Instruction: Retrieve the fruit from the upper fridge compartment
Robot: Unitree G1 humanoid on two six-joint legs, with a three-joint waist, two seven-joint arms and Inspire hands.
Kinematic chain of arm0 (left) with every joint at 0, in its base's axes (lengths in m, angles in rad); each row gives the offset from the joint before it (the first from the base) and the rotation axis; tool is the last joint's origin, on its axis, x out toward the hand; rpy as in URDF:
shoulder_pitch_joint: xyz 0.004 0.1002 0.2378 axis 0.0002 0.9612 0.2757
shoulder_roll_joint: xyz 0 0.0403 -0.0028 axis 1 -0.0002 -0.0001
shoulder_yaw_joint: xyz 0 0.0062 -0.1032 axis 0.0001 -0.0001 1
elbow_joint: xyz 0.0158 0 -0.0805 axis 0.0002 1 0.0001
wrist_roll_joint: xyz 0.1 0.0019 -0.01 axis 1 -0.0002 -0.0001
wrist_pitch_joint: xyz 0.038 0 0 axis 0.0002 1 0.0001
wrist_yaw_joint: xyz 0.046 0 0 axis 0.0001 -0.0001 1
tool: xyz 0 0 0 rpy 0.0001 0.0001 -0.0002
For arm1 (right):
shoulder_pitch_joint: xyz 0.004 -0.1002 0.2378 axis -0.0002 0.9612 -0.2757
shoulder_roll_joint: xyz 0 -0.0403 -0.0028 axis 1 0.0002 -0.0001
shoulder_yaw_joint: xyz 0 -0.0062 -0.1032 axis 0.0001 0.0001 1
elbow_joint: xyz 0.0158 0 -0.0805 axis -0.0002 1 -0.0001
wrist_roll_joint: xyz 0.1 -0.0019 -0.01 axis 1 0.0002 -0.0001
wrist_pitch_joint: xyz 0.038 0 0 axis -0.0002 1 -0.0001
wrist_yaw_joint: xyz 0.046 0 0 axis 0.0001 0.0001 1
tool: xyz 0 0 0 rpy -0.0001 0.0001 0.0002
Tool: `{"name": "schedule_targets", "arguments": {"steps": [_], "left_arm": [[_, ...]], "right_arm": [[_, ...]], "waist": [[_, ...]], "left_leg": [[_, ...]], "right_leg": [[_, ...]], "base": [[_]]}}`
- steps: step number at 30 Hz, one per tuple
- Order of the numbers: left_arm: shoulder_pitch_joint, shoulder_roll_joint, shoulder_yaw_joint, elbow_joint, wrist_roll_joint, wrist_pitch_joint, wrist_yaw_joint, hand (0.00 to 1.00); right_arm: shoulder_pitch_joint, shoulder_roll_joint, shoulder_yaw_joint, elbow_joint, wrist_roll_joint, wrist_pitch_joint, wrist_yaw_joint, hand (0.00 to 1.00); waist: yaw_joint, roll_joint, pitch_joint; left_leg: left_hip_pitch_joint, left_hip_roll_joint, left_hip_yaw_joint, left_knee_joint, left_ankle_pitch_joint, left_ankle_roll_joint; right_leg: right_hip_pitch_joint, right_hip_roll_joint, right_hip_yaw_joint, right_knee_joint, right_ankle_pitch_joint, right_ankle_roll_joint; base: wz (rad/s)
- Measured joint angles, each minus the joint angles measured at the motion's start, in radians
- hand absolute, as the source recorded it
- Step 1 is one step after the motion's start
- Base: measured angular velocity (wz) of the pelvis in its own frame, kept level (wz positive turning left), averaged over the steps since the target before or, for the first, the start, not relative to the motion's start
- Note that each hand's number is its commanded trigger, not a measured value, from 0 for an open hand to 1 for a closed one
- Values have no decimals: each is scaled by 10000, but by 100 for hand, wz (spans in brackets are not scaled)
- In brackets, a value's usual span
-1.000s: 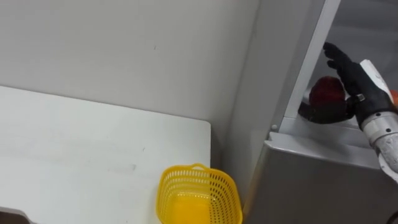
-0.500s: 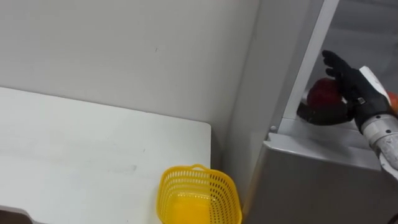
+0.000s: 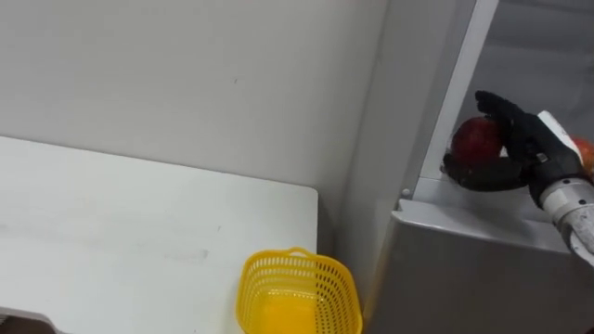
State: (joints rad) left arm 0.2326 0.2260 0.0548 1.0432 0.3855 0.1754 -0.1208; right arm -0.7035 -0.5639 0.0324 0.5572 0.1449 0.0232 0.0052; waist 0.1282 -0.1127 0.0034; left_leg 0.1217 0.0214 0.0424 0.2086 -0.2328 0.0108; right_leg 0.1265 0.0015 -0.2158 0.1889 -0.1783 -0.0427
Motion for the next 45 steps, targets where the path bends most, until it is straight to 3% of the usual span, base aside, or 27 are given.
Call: {"name": "schedule_targets", "arguments": {"steps": [6,16,22,33,38,41,45], "left_arm": [[-74,9,5,-2,3,8,33,0],[-78,65,-23,2,-3,72,28,0],[-79,152,-21,3,-4,71,7,0],[-49,191,-20,-20,-4,70,18,0],[76,170,-21,-7,-244,67,221,0],[52,154,-15,-6,-217,63,276,0],[-7,87,-23,-6,-216,-11,346,0]], "right_arm": [[-37,-3,-13,123,517,-109,124,100],[-39,-1,3,110,555,-83,208,100],[-45,-2,49,63,468,-81,282,100],[-40,29,53,-132,592,11,168,100],[317,221,51,-1519,205,427,-470,100],[912,259,-5,-2616,101,428,-902,100],[1643,753,-145,-3990,-70,391,-1329,100]], "waist": [[3,116,-35],[82,38,-59],[106,-52,-113],[100,-61,-91],[-59,42,-54],[-102,142,-64],[-220,370,-86]], "left_leg": [[118,-1,1,-49,0,-3],[142,-21,28,-37,1,-3],[130,-15,51,-29,11,-15],[115,-16,92,-38,9,-14],[81,-35,110,-107,12,-19],[88,-18,115,-110,14,-23],[119,-16,146,-120,15,-23]], "right_leg": [[122,1,-41,-40,-7,0],[70,-1,42,-54,-10,0],[21,9,87,-36,-9,-3],[12,18,105,-111,-8,0],[-57,55,162,-174,3,-13],[-35,66,190,-177,4,-15],[-22,75,224,-175,5,-12]], "base": [[0],[-1],[-1],[0],[-1],[-2],[-4]]}}
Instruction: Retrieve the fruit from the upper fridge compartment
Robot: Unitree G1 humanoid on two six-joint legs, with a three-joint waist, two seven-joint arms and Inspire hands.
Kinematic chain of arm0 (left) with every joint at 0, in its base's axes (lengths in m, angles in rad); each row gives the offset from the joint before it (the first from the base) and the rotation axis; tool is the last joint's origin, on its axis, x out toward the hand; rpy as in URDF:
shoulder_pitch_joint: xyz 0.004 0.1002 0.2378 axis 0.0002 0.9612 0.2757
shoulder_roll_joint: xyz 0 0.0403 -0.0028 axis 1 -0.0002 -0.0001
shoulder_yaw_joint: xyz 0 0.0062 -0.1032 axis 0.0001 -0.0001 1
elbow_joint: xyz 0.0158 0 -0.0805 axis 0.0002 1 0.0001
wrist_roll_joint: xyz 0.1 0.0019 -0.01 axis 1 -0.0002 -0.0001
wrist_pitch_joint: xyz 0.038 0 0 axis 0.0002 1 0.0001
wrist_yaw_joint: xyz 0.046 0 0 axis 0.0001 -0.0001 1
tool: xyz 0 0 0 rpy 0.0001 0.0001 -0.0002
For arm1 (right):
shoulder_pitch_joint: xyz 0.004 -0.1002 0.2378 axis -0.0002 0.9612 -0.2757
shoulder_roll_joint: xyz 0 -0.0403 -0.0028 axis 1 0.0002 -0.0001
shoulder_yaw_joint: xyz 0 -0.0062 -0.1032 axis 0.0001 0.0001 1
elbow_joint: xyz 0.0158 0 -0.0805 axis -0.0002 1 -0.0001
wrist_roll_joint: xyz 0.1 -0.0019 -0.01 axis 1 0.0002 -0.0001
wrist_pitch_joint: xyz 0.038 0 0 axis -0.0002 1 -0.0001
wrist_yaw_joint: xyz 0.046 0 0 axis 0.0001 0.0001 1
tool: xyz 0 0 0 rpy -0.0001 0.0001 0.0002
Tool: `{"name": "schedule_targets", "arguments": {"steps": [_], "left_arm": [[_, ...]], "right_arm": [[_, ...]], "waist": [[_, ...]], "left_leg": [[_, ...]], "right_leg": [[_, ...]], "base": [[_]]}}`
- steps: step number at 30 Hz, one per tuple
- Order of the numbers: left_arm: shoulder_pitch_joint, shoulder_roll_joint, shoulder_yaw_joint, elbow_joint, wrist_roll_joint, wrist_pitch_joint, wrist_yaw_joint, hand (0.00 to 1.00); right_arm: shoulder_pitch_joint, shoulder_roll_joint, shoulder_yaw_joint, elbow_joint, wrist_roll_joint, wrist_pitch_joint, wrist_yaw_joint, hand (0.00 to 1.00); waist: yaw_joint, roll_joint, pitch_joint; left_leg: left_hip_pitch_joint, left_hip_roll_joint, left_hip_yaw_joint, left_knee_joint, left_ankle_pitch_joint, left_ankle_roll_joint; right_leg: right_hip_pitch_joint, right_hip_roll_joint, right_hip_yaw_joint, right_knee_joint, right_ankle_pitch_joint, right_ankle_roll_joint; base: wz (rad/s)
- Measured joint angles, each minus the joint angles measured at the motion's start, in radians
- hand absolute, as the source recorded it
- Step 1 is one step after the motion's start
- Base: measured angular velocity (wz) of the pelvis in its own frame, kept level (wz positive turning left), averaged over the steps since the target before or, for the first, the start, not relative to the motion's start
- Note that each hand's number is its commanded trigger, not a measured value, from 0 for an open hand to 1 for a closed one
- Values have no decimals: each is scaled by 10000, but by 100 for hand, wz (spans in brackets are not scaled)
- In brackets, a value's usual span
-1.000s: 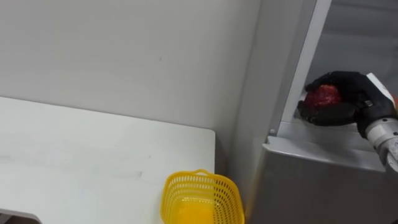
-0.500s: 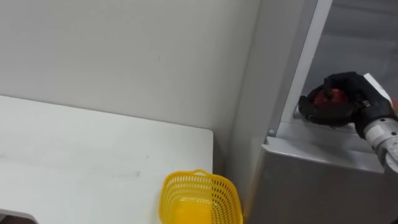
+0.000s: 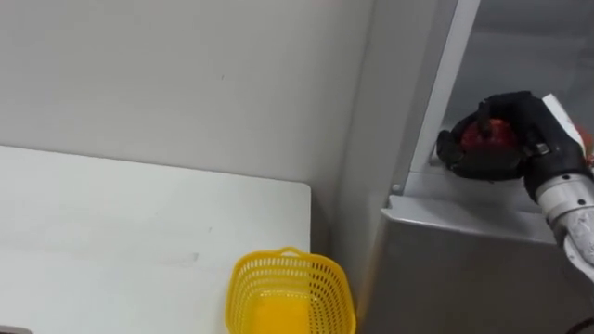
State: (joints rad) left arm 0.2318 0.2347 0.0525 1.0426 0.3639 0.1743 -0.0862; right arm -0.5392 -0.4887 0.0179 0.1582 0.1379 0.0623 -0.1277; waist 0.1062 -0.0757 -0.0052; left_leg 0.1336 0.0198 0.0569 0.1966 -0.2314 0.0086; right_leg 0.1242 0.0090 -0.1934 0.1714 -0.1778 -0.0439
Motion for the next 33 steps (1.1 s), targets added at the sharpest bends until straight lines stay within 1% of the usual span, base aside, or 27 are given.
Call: {"name": "schedule_targets", "arguments": {"steps": [1,2,3,5,7,9,10,11,14,15,17,18,20,21,22,23,25,26,27,28,30,31,32,33], "left_arm": [[0,0,0,0,0,-19,47,0],[-47,1,-8,-10,0,-67,168,0],[-109,0,-16,-19,0,-137,245,0],[-97,-7,-45,-27,3,-235,359,0],[-35,-10,-100,-19,-2,-270,396,0],[112,-22,-172,-3,-1,-298,494,0],[140,-39,-181,0,-2,-298,545,0],[211,-92,-192,0,-4,-300,619,0],[280,-314,-267,46,-44,-359,769,0],[260,-340,-266,79,-68,-405,770,0],[248,-446,-265,94,-114,-541,826,0],[250,-479,-265,102,-134,-557,853,0],[299,-595,-266,193,-196,-744,1007,0],[290,-604,-266,285,-198,-849,1058,0],[249,-601,-266,364,-199,-914,1084,0],[218,-602,-309,407,-202,-956,1162,0],[229,-599,-463,434,-224,-1040,1200,0],[209,-598,-514,433,-260,-1137,1181,0],[223,-587,-585,444,-322,-1152,1168,0],[183,-582,-676,545,-455,-1162,1108,0],[98,-571,-696,601,-478,-1200,915,0],[37,-556,-689,649,-488,-1300,810,0],[-96,-514,-775,847,-584,-1394,714,0],[-209,-454,-972,963,-646,-1399,681,0]], "right_arm": [[96,54,1,-171,0,0,-8,100],[251,191,18,-401,4,0,-15,100],[439,212,48,-616,9,1,-13,100],[580,285,36,-852,-9,26,-154,100],[1008,346,15,-1573,-226,29,-385,100],[1638,607,12,-2659,-347,1,-580,100],[1763,658,12,-2876,-350,0,-635,100],[1967,783,9,-3293,-356,-1,-720,100],[2129,1335,15,-4167,-685,-65,-1057,100],[2172,1382,15,-4341,-770,-123,-1122,100],[2407,1478,25,-5039,-1490,-380,-1306,100],[2454,1504,28,-5171,-1601,-482,-1347,100],[2476,1689,58,-5530,-2082,-767,-1551,100],[2510,1809,58,-5668,-2346,-906,-1699,100],[2515,1841,63,-5700,-2507,-980,-1775,100],[2515,1864,67,-5765,-2746,-1101,-1907,100],[2614,1867,116,-6072,-3150,-1171,-2037,100],[2761,1866,233,-6341,-3454,-1295,-2125,100],[2819,1864,330,-6454,-3600,-1349,-2170,100],[2837,1865,524,-6569,-3832,-1486,-2196,100],[2835,1859,761,-6745,-4098,-1626,-2178,100],[2836,1859,864,-6823,-4301,-1757,-2168,100],[2817,1863,1011,-6888,-4617,-1819,-2181,100],[2780,1857,1241,-6905,-4904,-1877,-2160,100]], "waist": [[-6,23,13],[-43,44,27],[-50,50,32],[-73,43,28],[-117,27,17],[-190,40,7],[-204,35,3],[-198,75,8],[-213,218,25],[-206,253,24],[-197,375,-28],[-196,399,-38],[-210,484,-37],[-223,495,-27],[-227,494,-27],[-228,477,-23],[-214,452,-35],[-208,415,-30],[-208,399,-30],[-194,367,-36],[-161,339,-13],[-145,283,-4],[-19,220,-14],[40,154,-2]], "left_leg": [[1,2,-1,-2,0,0],[-28,4,-12,3,0,0],[-66,5,-22,2,1,-1],[-155,4,-21,11,1,-1],[-186,-3,-17,13,0,0],[-213,-7,-18,19,-4,5],[-211,-1,-2,16,-4,6],[-215,3,71,14,-7,10],[-210,6,126,3,-12,16],[-205,6,126,3,-12,15],[-173,15,139,2,-12,15],[-167,15,141,-1,-12,14],[-144,12,183,-14,-10,12],[-138,5,202,-18,-9,10],[-137,2,213,-19,-9,10],[-134,3,236,-18,-9,10],[-174,4,265,-11,-9,9],[-192,4,279,-12,-9,9],[-195,3,279,-12,-9,9],[-193,4,283,-14,-9,9],[-194,6,316,-19,-9,9],[-190,6,321,-32,-9,9],[-187,4,306,-70,-8,7],[-181,6,264,-73,-6,3]], "right_leg": [[0,2,0,0,0,0],[-30,1,-10,8,-1,-1],[-64,-4,-16,13,-2,-2],[-116,-15,-15,15,-4,-3],[-148,-28,-6,13,-6,1],[-198,-38,-4,9,-8,9],[-206,-39,2,9,-8,10],[-209,-42,5,13,-7,12],[-209,-34,42,38,-5,15],[-213,-34,46,44,-5,14],[-219,-33,49,70,-5,14],[-216,-34,50,91,-7,13],[-219,-33,47,151,-13,15],[-230,-28,53,161,-16,12],[-234,-25,62,163,-18,9],[-262,-18,120,161,-22,5],[-361,-9,167,163,-23,4],[-388,-6,190,169,-22,3],[-391,-3,204,179,-22,3],[-392,2,230,180,-20,3],[-397,6,238,164,-18,3],[-393,10,236,160,-18,3],[-369,16,237,186,-19,3],[-358,38,236,186,-17,0]], "base": [[0],[4],[4],[2],[0],[0],[0],[-5],[-4],[0],[0],[0],[-6],[-5],[-6],[-7],[-7],[-4],[-6],[-4],[0],[0],[0],[0]]}}
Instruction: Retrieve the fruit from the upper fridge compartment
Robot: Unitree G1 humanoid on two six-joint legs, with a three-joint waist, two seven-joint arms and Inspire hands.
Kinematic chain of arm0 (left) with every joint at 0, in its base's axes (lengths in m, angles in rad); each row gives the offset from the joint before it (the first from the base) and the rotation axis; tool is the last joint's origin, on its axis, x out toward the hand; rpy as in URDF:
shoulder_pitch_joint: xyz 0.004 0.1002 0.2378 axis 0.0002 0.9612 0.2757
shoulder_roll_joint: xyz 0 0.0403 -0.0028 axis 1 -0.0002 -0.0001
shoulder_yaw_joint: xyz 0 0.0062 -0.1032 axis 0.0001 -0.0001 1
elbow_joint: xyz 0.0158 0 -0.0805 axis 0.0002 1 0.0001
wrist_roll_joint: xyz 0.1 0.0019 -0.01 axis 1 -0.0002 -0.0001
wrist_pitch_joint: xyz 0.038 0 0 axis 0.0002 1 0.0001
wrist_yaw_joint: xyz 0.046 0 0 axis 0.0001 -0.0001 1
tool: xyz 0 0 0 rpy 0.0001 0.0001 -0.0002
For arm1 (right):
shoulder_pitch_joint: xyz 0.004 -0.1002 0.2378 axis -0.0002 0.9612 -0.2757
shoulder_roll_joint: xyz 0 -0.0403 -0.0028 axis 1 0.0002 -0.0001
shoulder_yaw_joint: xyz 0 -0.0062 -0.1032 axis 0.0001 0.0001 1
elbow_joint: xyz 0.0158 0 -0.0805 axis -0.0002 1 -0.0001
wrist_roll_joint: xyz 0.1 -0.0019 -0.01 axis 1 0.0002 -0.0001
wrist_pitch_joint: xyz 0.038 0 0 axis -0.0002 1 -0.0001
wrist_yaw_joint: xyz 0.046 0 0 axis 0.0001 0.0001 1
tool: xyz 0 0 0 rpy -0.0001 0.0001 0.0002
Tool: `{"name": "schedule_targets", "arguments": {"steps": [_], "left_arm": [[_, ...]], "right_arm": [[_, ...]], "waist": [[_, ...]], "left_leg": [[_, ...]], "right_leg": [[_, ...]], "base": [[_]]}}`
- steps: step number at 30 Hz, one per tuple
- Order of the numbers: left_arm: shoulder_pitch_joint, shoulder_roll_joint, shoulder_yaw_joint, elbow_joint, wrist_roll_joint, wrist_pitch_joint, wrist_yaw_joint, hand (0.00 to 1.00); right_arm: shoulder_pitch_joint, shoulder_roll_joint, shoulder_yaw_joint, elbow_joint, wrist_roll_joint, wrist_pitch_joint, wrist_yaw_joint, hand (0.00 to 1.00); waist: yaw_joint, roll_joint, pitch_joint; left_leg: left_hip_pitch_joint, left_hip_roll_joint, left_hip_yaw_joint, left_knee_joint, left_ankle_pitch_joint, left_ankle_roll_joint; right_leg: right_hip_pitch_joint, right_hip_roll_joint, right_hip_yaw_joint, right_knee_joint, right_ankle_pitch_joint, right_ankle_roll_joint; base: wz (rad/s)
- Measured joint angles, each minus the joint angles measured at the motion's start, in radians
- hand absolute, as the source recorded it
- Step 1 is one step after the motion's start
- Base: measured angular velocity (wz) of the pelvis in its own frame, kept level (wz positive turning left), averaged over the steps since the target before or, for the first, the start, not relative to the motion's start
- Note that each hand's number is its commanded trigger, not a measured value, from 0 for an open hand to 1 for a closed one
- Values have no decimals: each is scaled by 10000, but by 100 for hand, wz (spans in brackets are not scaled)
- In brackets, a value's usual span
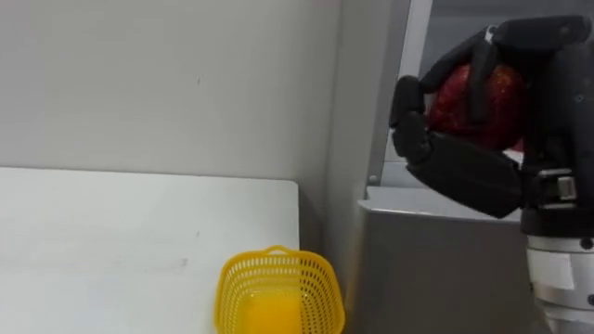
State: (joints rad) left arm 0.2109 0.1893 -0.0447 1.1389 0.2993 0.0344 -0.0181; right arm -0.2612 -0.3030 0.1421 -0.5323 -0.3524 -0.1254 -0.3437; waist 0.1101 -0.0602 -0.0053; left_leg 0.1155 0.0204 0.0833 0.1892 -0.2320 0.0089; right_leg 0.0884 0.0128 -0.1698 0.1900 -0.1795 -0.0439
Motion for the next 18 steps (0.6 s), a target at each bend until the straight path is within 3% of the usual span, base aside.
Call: {"name": "schedule_targets", "arguments": {"steps": [6,12,18], "left_arm": [[-302,129,-338,285,-121,0,-138,0],[-357,270,-582,267,-123,17,-145,0],[-474,317,-561,260,88,112,-354,0]], "right_arm": [[-6,8,949,35,-1074,-75,866,100],[-655,8,1514,1168,-1295,-61,1065,100],[-1149,1,1585,2788,-1714,172,1074,100]], "waist": [[260,-144,36],[434,-339,207],[938,-486,188]], "left_leg": [[12,-8,-50,-24,0,1],[-43,-5,-327,-2,-2,2],[-391,-147,-689,184,2,14]], "right_leg": [[38,23,-103,-10,2,2],[144,-88,-427,-30,-2,6],[66,-152,-819,-91,-22,36]], "base": [[3],[12],[19]]}}
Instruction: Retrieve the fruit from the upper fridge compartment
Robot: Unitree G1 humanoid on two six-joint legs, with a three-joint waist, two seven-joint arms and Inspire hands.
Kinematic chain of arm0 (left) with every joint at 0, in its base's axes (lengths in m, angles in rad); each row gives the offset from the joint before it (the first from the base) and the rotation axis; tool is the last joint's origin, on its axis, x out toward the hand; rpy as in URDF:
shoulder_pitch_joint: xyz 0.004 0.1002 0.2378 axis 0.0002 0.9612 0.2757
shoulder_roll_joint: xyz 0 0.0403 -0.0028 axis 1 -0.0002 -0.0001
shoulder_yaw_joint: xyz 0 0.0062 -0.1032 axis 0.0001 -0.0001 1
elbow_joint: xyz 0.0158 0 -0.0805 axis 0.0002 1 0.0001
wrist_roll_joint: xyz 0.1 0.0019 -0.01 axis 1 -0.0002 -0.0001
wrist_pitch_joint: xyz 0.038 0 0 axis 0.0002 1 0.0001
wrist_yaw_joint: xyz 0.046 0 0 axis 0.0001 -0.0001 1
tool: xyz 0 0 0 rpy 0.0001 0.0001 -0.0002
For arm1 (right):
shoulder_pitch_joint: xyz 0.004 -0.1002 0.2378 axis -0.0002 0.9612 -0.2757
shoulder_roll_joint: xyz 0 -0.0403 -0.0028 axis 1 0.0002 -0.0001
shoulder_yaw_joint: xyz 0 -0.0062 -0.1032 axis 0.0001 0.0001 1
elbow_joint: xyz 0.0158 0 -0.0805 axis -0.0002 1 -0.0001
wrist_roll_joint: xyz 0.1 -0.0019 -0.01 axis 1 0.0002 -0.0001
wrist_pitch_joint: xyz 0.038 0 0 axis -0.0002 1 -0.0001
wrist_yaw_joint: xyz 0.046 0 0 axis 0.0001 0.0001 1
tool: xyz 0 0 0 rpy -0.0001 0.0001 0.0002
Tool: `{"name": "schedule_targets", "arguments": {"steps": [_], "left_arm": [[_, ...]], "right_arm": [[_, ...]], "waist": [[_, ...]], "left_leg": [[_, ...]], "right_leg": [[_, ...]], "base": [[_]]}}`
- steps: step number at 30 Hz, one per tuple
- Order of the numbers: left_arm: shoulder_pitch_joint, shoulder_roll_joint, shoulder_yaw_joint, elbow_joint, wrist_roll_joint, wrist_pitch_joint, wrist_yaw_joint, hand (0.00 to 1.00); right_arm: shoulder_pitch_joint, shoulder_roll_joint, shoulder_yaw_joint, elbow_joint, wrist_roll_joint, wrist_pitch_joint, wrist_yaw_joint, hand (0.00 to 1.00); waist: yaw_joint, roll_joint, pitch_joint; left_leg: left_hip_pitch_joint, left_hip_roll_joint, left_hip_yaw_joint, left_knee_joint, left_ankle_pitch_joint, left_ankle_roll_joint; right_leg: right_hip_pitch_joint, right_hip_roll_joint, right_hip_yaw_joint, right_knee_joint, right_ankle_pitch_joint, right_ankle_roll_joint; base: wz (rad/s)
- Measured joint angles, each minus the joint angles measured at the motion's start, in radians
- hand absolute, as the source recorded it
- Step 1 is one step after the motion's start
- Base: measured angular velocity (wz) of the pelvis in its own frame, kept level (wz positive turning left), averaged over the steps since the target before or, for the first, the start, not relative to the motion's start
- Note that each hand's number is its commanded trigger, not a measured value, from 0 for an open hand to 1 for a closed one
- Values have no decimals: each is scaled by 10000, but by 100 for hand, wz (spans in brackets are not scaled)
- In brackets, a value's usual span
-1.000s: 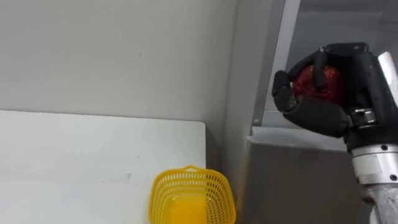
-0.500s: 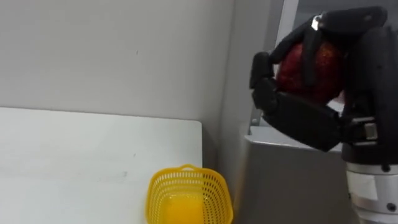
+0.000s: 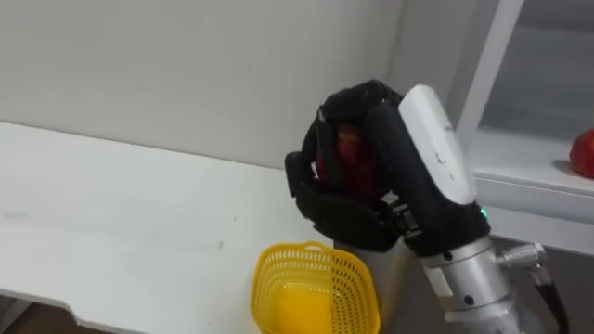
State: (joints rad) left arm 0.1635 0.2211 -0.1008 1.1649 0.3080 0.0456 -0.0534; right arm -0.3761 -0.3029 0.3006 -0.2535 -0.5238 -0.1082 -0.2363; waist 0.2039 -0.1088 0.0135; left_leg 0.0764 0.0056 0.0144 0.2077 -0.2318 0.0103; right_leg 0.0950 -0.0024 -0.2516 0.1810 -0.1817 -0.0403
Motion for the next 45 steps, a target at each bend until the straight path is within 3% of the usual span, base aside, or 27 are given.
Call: {"name": "schedule_targets", "arguments": {"steps": [8,13,21,29,31,32,33,45], "left_arm": [[-12,50,6,-94,13,367,-61,0],[22,69,17,-292,6,420,-80,0],[32,124,7,-456,30,429,-286,0],[44,269,7,-456,105,430,-502,0],[46,272,8,-456,106,430,-550,0],[42,271,9,-456,127,430,-592,0],[41,269,9,-460,148,430,-601,0],[-35,268,18,-480,568,436,-673,0]], "right_arm": [[-363,53,851,2246,8,588,525,100],[-376,51,887,3131,-74,773,654,100],[-374,46,1057,4594,25,847,646,100],[-374,46,1064,4778,54,787,441,100],[-374,46,1064,4778,55,759,400,70],[-375,42,1064,4801,139,746,390,7],[-375,39,1064,4855,278,744,380,0],[-385,-4,1035,5217,521,749,430,0]], "waist": [[487,-46,-32],[527,-50,-32],[544,-93,-4],[556,-93,-4],[558,-92,-3],[565,-93,-3],[575,-93,-4],[757,-66,12]], "left_leg": [[-196,-38,-284,136,3,4],[-227,-41,-375,110,6,8],[-257,-43,-415,80,10,5],[-287,-44,-423,102,10,5],[-287,-44,-423,119,10,5],[-287,-44,-427,134,10,6],[-286,-44,-432,145,10,6],[-309,-36,-426,140,10,7]], "right_leg": [[-96,-80,-262,52,-20,30],[-92,-103,-384,70,-23,37],[-104,-98,-498,59,-24,37],[-120,-100,-509,55,-24,37],[-119,-100,-510,55,-24,37],[-116,-102,-519,55,-23,37],[-112,-103,-523,56,-23,37],[-122,-119,-520,59,-23,37]], "base": [[11],[4],[0],[0],[0],[0],[0],[0]]}}
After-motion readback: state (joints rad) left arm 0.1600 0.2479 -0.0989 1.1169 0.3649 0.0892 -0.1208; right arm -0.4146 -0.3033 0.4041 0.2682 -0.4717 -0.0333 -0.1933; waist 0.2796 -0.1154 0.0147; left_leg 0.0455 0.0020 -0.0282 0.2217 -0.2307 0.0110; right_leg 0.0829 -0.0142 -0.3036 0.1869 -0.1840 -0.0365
